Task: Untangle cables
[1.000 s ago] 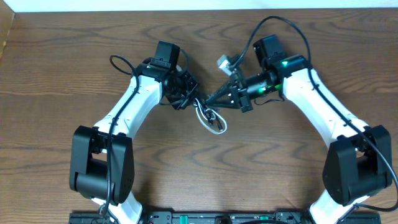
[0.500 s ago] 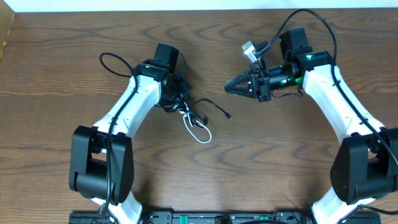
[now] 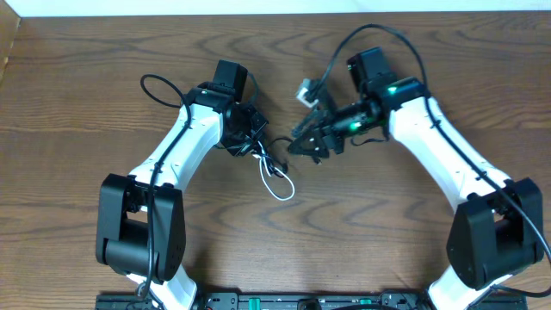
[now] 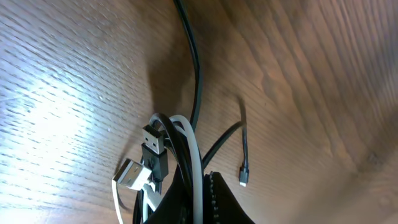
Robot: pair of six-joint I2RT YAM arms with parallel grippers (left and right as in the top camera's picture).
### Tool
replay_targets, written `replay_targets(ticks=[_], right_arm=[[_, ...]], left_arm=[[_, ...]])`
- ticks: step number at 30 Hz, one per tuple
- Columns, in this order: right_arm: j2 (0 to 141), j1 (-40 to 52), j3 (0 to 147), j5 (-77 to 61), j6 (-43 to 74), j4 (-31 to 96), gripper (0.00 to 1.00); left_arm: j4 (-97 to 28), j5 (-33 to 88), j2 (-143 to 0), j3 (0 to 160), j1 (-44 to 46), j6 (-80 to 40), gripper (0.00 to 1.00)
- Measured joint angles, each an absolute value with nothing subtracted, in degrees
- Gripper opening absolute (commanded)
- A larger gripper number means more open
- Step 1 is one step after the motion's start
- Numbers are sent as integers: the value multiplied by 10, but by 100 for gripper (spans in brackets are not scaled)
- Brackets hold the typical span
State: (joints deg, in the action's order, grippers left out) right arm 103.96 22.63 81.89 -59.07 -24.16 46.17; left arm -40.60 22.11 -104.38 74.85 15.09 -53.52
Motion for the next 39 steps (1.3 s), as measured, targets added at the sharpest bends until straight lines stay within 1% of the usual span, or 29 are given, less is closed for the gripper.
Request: replay_targets(ticks=[2, 10, 20, 26, 28, 31, 32, 33, 34, 35, 39], right_arm=[[1040, 239, 819, -580, -230, 453, 65], [1045, 263, 819, -565, -192, 449, 68], [1060, 304, 819, -559, -183, 447, 67], [1089, 315, 819, -559, -182, 446, 64], [1102, 315, 819, -558, -182, 447, 58], [1112, 314, 819, -561, -180, 442, 43], [1112, 314, 819, -564, -180, 440, 41], [1112, 314, 819, -570, -178, 438, 32], [1112, 315, 819, -577, -179, 436, 13], [1112, 314, 819, -586, -177, 431, 1], [1115, 315, 819, -628, -175, 424, 1]], left_arm=[[-406, 229, -1044, 748, 151, -531, 8], [-410, 241, -1044, 748, 152, -522, 7], [-404, 246, -1044, 748, 174, -522, 7], [-404, 260, -1044, 748, 174, -522, 7], [-404, 264, -1044, 748, 174, -522, 8], [-405, 265, -1044, 748, 173, -522, 7], [-405, 265, -1044, 748, 173, -521, 7], [-403, 265, -1044, 748, 173, -519, 7], [-400, 265, -1044, 748, 173, -516, 8], [-397, 265, -1044, 748, 173, -512, 7], [-393, 251, -1044, 748, 173, -507, 7]])
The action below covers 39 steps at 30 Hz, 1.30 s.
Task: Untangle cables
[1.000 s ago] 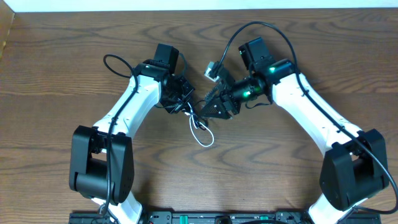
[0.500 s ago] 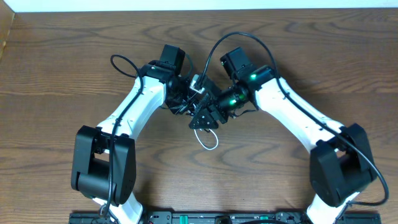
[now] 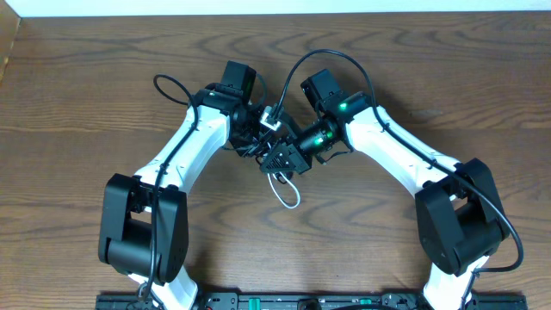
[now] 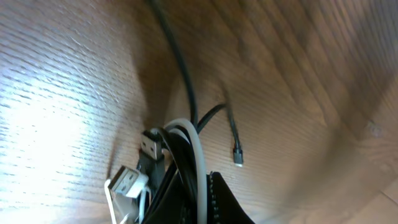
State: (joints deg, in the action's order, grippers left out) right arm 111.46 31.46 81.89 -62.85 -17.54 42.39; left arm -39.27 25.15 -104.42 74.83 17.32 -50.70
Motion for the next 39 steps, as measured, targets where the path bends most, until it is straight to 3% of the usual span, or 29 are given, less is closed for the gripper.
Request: replay_targets(ticks=[12, 27, 35, 39], right_arm=[[1104, 314, 818, -741, -317, 512, 1], [875, 302, 816, -721, -382, 458, 1], [858, 302, 816, -626, -368, 456, 1], [858, 295, 816, -540, -319, 453, 7]], left_arm=[[-385, 237, -1044, 748, 165, -507, 7], [-379, 218, -1041, 748, 154, -505, 7], [-376, 208, -1041, 748, 154, -485, 7], [-370, 209, -1041, 748, 154, -417, 7]])
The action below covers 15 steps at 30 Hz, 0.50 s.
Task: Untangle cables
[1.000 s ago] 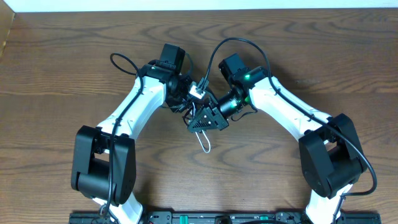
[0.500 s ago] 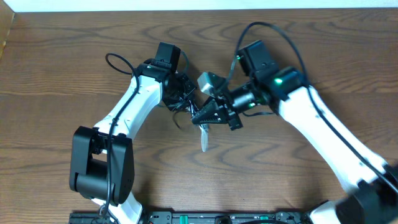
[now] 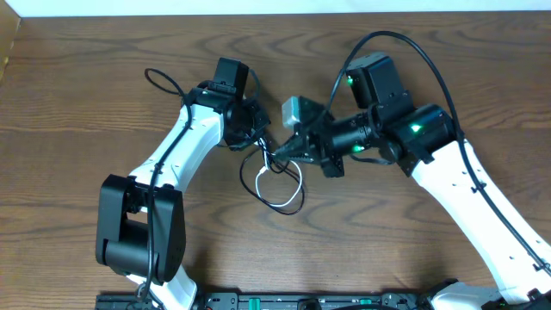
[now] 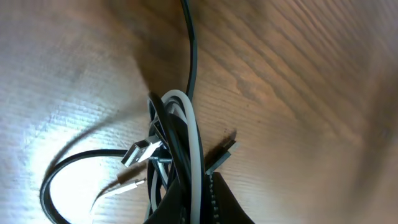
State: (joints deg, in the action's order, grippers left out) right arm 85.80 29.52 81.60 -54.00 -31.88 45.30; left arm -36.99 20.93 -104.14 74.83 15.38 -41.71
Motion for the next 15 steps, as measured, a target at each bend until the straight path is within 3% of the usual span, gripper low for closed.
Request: replay_targets(ticks=[7, 15], right_arm=[[859, 227, 816, -447, -207, 438, 49], [903, 213, 816, -452, -180, 473, 55]], left_arm=[[-405, 213, -1041, 775, 154, -342, 7], [-431, 223, -1029, 793, 154, -416, 8]])
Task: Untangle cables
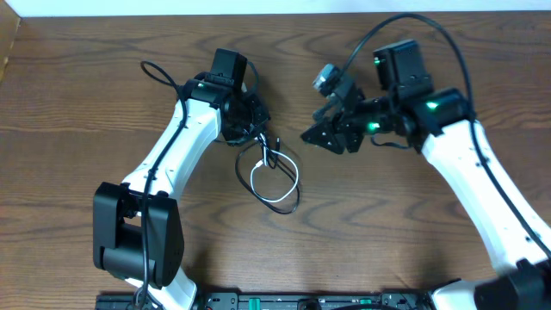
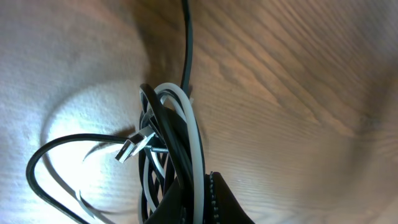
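A knot of black and white cables [image 2: 177, 124] sits pinched in my left gripper [image 2: 194, 202], which is shut on it; a silver USB plug [image 2: 129, 149] sticks out to the left. From above, the left gripper [image 1: 250, 120] holds the bundle's top, and the black and white loops [image 1: 275, 176] lie on the table below it. My right gripper [image 1: 310, 136] hovers to the right of the bundle, apart from it. No cable shows in it, and its jaw state is unclear.
Brown wooden table [image 1: 86, 172] all around. A black lead [image 1: 159, 73] arcs off the left arm, and another [image 1: 413, 26] arcs over the right arm. The table's far edge runs along the top.
My right gripper has moved to the right, away from the cable bundle. The left gripper still grips the bundle and sits slightly higher. In the left wrist view the black loop spreads wider.
My left gripper held the tight bundle with the right gripper just to its right. Then the right gripper was against the bundle beside the left one. Later it was back to the right with the loops spread wider on the table, and now it stands farther off.
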Robot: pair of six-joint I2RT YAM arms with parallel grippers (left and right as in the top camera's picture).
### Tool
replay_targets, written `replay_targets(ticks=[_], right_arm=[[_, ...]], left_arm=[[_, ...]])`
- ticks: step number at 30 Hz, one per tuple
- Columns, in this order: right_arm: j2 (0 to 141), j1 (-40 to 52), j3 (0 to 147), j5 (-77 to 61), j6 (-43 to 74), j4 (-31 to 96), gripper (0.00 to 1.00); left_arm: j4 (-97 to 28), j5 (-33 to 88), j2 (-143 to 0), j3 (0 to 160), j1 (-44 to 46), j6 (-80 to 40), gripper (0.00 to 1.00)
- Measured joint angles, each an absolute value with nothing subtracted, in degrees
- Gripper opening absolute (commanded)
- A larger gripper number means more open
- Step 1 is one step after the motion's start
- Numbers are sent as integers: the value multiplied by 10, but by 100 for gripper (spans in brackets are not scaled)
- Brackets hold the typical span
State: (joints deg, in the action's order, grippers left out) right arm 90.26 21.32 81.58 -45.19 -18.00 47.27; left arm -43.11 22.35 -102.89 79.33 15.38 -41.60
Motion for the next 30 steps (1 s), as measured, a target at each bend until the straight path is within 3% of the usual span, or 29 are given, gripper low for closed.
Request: replay_targets(ticks=[14, 19, 30], right_arm=[[1062, 265, 816, -497, -227, 456, 46], [1063, 270, 816, -496, -234, 445, 25], [1063, 303, 816, -523, -235, 479, 18]], left_arm=[[-449, 327, -1029, 794, 154, -471, 7], [-458, 331, -1029, 793, 154, -487, 8], [-462, 331, -1029, 793, 154, -508, 7]])
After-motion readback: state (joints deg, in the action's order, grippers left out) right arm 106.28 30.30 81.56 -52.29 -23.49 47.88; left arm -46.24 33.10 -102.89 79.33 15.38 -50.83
